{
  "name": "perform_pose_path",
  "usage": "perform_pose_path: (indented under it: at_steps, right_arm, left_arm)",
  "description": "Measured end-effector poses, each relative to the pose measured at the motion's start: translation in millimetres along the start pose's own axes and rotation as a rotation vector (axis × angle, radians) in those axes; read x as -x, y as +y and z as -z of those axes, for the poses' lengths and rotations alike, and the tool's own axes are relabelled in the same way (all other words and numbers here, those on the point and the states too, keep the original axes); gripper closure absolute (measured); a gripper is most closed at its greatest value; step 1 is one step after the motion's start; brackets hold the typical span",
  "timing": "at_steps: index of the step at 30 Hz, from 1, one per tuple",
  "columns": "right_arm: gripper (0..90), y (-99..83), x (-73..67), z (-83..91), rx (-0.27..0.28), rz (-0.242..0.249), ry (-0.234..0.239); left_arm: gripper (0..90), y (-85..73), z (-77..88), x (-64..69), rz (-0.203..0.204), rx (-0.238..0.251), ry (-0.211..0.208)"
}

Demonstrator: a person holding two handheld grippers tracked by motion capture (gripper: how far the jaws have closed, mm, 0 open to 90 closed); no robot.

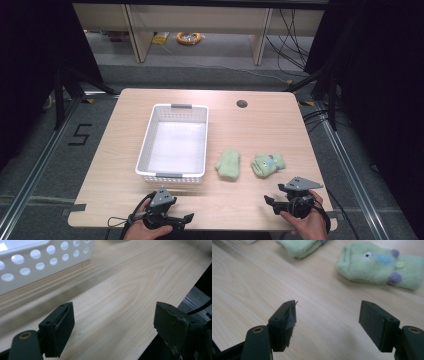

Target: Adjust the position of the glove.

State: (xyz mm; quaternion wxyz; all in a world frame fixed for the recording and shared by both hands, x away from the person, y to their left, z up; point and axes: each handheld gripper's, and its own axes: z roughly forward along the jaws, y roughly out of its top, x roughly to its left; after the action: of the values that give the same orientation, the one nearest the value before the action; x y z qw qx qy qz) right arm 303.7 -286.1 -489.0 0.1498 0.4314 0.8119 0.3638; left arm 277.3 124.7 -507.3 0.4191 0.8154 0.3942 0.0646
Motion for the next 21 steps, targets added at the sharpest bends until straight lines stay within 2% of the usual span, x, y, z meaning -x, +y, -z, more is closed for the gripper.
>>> perform_pose_path:
  at_steps: [1, 2, 5, 7, 8, 10, 11, 13, 14, 19, 20, 21]
  right_arm:
    - [31.0, 0.0, 0.0, 0.0, 0.0, 0.0, 0.0]
    - [32.4, 2.0, 1.9, 1.2, 0.014, 0.03, -0.003]
    - [33.6, 2.6, 1.7, 1.4, 0.016, 0.036, -0.002]
    - [36.3, 4.5, 1.7, 0.7, 0.014, 0.044, 0.018]
    - [36.5, 5.0, 1.7, 0.6, 0.017, 0.058, 0.015]
    - [37.0, 5.5, 1.1, 0.8, 0.017, 0.052, 0.013]
    - [37.8, 7.5, 0.9, -0.3, 0.018, 0.076, 0.021]
    - [38.0, 8.2, -0.5, 0.3, 0.013, 0.065, 0.021]
    - [39.6, 9.8, -0.5, -0.3, 0.02, 0.086, 0.016]
    - [40.3, 14.7, 1.7, 0.8, 0.024, 0.098, 0.023]
    - [40.3, 16.0, 2.1, 0.0, 0.042, 0.106, 0.015]
    - [40.3, 17.8, 2.3, 0.3, 0.032, 0.106, 0.022]
  left_arm:
    - [16.5, 0.0, 0.0, 0.0, 0.0, 0.0, 0.0]
    - [16.6, -0.1, -0.4, 0.0, 0.003, 0.001, 0.001]
    - [16.5, -0.2, -0.6, 0.3, 0.003, 0.004, 0.002]
    - [16.5, -0.2, -0.3, 0.4, 0.0, 0.004, 0.003]
    - [16.5, -0.1, -0.3, 0.3, 0.001, 0.004, 0.002]
    - [16.5, 0.0, -0.2, 0.2, 0.001, 0.003, 0.001]
    - [16.6, 0.0, -0.4, 0.3, 0.001, 0.005, 0.003]
    - [16.6, 0.0, -0.4, 0.2, 0.001, 0.003, 0.001]
    - [16.5, 0.0, -0.4, 0.0, 0.001, 0.002, 0.001]
    - [16.5, -0.3, -1.7, 0.7, 0.015, 0.015, 0.007]
    - [16.5, -0.4, -1.8, 0.7, 0.015, 0.014, 0.005]
    - [16.5, -0.4, -1.7, 1.2, 0.014, 0.013, 0.012]
